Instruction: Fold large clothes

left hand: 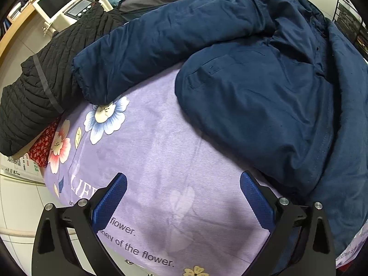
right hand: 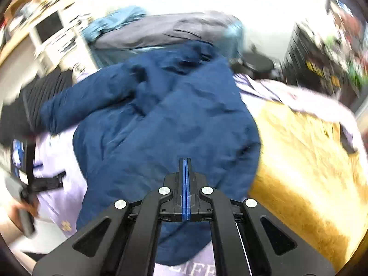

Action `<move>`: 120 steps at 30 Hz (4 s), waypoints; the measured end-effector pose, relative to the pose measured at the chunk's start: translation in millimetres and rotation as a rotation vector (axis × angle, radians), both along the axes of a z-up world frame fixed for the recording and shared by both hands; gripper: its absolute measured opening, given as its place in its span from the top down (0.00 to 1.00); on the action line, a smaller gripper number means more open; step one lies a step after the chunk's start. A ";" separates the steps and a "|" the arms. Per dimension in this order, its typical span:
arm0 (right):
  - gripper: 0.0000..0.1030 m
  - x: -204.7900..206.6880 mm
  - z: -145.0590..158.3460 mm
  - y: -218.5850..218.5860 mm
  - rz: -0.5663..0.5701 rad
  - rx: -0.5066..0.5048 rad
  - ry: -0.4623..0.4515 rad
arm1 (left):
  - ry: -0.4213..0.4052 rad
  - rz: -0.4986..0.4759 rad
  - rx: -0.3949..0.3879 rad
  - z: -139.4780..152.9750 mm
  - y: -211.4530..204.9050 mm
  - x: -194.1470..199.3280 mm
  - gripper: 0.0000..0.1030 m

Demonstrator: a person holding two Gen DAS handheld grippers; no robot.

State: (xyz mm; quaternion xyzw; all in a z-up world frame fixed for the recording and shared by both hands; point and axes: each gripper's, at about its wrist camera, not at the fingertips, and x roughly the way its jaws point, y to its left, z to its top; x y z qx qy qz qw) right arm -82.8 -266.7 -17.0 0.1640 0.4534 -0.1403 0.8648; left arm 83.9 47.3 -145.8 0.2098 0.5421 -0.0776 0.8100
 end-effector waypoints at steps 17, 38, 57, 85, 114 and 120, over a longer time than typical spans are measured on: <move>0.10 32.1 -150.8 224.3 0.854 -0.130 0.392 | 0.008 0.029 0.024 3.6 7.6 -12.4 0.06; 0.91 -16.9 21.1 4.7 0.132 -0.162 -0.072 | 0.039 0.098 0.057 -0.7 13.2 -34.7 0.06; 0.83 -212.7 -18.8 -316.5 -0.813 -0.035 0.017 | 0.023 0.004 0.080 8.2 -53.9 -49.9 0.06; 0.18 -52.5 -78.2 8.9 -0.133 0.131 0.066 | 0.059 -0.220 -0.026 -2.1 -52.6 -30.2 0.06; 0.18 -109.8 -178.5 9.6 -0.465 0.436 0.267 | 0.086 -0.480 -0.087 -73.0 -55.9 154.0 0.05; 0.17 -96.6 -190.6 -0.4 -0.411 0.445 0.257 | 0.177 -0.488 -0.135 -72.5 -58.8 163.3 0.24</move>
